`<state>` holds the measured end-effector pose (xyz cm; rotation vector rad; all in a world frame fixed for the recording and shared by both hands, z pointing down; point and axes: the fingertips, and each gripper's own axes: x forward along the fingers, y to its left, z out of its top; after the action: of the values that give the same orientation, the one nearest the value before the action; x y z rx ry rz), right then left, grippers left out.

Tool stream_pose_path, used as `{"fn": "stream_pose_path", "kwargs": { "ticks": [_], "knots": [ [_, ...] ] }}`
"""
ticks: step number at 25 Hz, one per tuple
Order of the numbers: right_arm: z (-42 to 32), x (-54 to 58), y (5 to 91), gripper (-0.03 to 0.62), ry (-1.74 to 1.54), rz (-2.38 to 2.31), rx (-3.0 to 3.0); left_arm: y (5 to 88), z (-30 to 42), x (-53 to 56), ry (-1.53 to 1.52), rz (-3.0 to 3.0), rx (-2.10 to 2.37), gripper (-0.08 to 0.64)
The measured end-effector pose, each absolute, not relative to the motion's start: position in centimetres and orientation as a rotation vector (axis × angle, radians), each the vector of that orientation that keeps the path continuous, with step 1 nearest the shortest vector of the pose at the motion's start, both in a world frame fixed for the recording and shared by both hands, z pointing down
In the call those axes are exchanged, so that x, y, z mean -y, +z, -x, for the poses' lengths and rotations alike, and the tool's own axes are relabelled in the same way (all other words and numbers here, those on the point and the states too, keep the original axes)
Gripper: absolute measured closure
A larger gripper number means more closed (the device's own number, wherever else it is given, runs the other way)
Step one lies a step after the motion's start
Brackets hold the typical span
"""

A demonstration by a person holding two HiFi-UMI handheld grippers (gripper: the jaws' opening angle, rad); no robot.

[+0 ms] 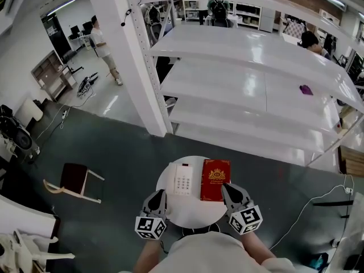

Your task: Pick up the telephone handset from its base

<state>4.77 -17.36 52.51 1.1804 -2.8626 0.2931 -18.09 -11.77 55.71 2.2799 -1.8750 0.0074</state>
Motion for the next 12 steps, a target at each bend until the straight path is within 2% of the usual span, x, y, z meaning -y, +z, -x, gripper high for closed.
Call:
{"fn": "stream_pose_path", "kwargs": {
  "ticks": [12],
  "knots": [
    [-4.0, 18.6, 53.3, 0.583, 0.325, -1.19, 2.827, 63.0, 20.0, 12.3, 0.176, -2.139, 1.835, 0.538]
  ]
}}
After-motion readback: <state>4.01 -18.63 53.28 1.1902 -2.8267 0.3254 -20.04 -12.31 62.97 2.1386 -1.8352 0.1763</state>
